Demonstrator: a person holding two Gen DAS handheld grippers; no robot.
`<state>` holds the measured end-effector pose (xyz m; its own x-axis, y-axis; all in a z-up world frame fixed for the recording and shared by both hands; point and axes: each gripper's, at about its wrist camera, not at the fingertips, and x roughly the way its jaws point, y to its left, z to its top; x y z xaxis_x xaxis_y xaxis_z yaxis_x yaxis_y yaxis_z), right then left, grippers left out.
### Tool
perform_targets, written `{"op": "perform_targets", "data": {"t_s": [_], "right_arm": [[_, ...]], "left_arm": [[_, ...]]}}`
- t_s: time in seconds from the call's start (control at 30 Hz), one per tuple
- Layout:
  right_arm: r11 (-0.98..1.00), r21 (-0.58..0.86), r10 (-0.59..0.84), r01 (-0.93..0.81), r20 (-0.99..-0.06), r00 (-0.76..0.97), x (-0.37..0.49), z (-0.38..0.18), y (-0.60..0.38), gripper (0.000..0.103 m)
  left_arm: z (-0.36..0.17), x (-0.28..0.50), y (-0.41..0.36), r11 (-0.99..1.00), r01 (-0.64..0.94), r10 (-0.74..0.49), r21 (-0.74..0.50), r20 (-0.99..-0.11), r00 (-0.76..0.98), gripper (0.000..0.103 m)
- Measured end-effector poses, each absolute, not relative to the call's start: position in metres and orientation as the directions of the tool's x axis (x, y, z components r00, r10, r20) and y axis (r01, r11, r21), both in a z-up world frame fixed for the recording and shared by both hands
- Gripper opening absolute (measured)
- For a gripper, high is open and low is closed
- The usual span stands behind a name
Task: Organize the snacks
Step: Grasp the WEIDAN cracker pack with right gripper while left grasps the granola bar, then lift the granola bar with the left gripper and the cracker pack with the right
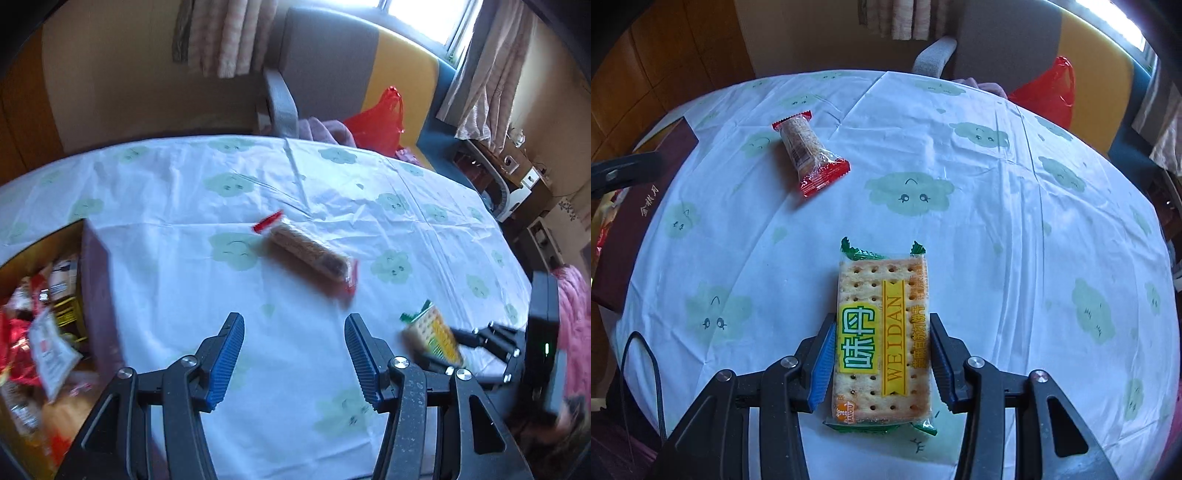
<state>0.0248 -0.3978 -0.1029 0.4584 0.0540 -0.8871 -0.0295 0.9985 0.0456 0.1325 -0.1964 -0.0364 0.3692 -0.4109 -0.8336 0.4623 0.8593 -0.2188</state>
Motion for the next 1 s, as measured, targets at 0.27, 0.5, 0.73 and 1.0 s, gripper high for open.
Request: {"op": "perform_targets", "data": {"t_s": [0.27, 0.5, 0.73, 1.0], "right_arm": [[0.998, 0.062, 0.064, -0.021, -0.865, 0.498, 0.023, -0.105, -0.398, 0.048], [0.997, 0.07, 0.076, -0.032, -0.854, 0.515, 0.022, -0.105, -0.399, 0.05], [0.996, 0.081, 0.085, -0.031, -0.844, 0.529, 0.017, -0.104, -0.398, 0.05], [0.996, 0.081, 0.081, -0.024, -0.843, 0.532, 0.016, -0.104, -0.398, 0.05]], "left_arm": [[-0.063, 0.191, -0.244, 0.885, 0.34, -0.42, -0.318, -0.861, 0.289, 0.054], [-0.091, 0.228, -0.274, 0.923, 0.26, -0.354, -0.284, -0.892, 0.281, 0.054], [-0.094, 0.214, -0.294, 0.916, 0.381, -0.269, -0.127, -0.899, 0.346, 0.029], [-0.079, 0.135, -0.252, 0.842, 0.528, -0.332, -0.114, -0.88, 0.34, 0.029]]}}
